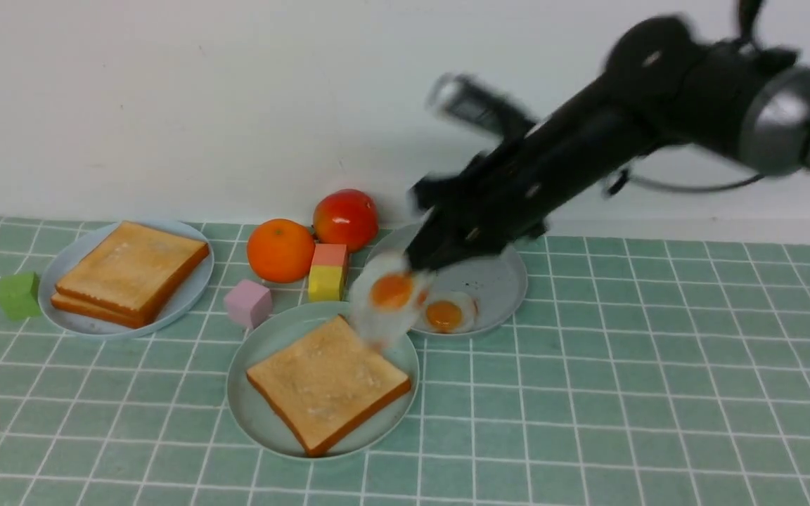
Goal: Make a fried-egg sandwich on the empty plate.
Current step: Use the right arm to place the fried egg on the slice of bread in the middle
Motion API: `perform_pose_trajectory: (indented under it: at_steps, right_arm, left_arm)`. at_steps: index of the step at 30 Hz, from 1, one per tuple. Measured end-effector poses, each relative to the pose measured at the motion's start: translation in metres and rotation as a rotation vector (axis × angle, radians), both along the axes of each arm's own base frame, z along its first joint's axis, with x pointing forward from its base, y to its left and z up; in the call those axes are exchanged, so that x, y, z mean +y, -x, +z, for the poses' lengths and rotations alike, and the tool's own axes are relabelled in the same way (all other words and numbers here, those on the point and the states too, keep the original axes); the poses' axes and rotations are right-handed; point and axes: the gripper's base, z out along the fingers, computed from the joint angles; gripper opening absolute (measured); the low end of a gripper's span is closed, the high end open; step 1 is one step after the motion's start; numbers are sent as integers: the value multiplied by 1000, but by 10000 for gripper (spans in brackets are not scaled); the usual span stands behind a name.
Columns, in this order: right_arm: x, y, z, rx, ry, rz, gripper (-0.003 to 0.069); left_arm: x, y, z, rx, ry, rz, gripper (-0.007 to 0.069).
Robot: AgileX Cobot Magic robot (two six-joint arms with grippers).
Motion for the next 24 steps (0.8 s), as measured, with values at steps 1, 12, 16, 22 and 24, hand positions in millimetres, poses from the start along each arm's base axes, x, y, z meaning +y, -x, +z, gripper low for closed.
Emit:
perform_pose_trajectory:
  at_steps: [1,12,16,22,24]
  right_arm:
    - [5,3,-1,0,-1,6,55]
    - [31,-7,-86,25,-21,-185,55]
    - [36,-13,-108,90,-75,-255,55]
    - [37,-15,-124,129,-85,-286,141]
    - [37,-16,-123,130,-91,-292,219]
  left_arm:
    - [0,0,0,-2,0,0,-11]
    - [-2,0,3,-35,14,-23,-11]
    - [-2,0,3,-36,14,-23,-8]
    - [-2,0,3,-36,14,-23,-3]
    - [-2,0,3,-37,14,-23,-2]
